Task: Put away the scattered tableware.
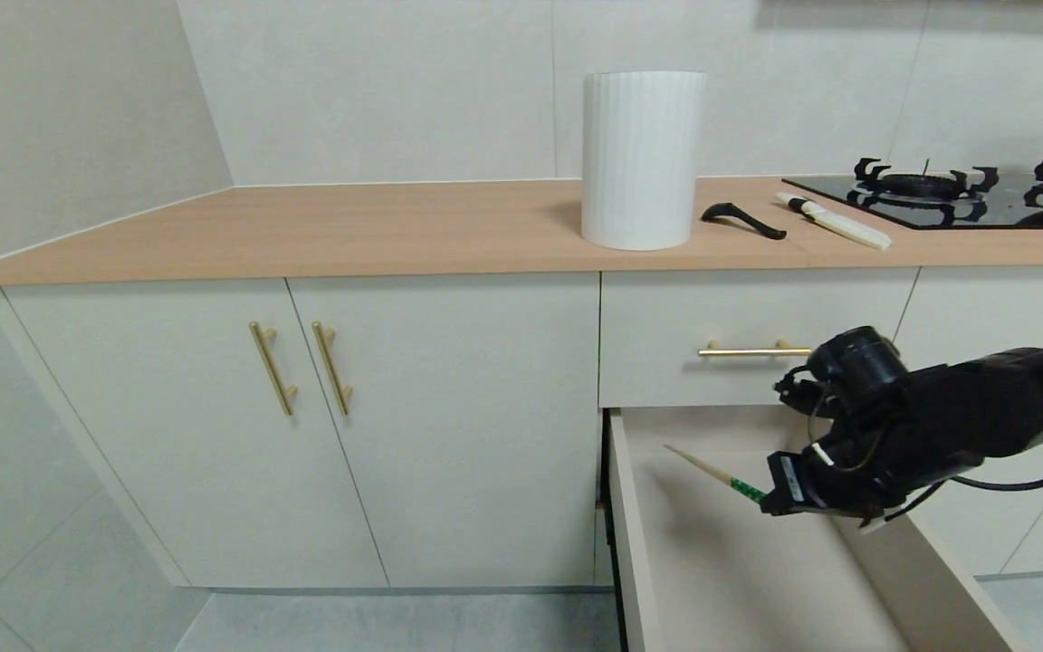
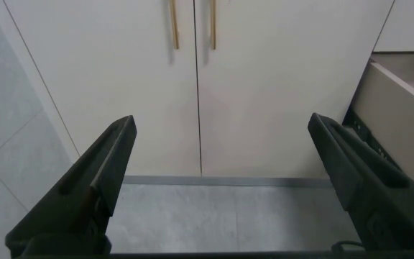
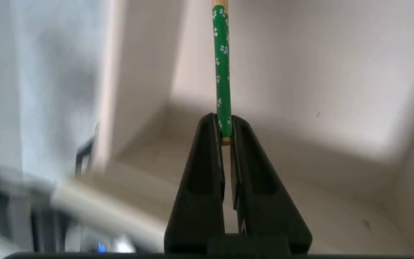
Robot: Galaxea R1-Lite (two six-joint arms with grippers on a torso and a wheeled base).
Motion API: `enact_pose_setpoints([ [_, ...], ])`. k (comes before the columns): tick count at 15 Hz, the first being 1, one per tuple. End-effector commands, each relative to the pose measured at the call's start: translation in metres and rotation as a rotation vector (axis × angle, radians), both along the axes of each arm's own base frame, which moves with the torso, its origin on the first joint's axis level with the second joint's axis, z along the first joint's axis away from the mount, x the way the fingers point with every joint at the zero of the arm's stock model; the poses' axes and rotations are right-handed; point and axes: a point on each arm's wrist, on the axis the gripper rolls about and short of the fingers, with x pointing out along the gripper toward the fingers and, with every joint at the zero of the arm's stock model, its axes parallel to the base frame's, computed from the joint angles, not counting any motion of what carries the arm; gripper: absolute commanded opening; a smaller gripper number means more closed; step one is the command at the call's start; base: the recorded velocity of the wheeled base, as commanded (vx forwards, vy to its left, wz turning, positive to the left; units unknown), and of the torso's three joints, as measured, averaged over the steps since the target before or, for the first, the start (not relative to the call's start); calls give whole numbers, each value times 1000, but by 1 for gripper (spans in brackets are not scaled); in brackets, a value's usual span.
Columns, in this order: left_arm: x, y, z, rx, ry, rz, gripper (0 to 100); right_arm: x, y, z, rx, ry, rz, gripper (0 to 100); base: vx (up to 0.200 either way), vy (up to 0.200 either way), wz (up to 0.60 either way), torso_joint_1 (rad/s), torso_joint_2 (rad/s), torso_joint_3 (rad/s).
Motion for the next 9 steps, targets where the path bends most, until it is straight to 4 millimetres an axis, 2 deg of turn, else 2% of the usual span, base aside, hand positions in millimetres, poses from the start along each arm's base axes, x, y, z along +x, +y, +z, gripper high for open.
enact_pose_setpoints([
  [1,0,0,0,-1,0,1,100,19,23,-60,-51,83,-24,0,0,0,0,0,0,0],
  [4,0,0,0,-1,0,1,100,31,35,-84,-40,114,-55,0,0,0,0,0,0,0],
  [7,0,0,0,-1,0,1,100,30,44,-99,-87,136,-62,0,0,0,0,0,0,0],
  [9,0,0,0,-1,0,1,100,26,52,-117,-155,152,-59,0,0,0,0,0,0,0],
])
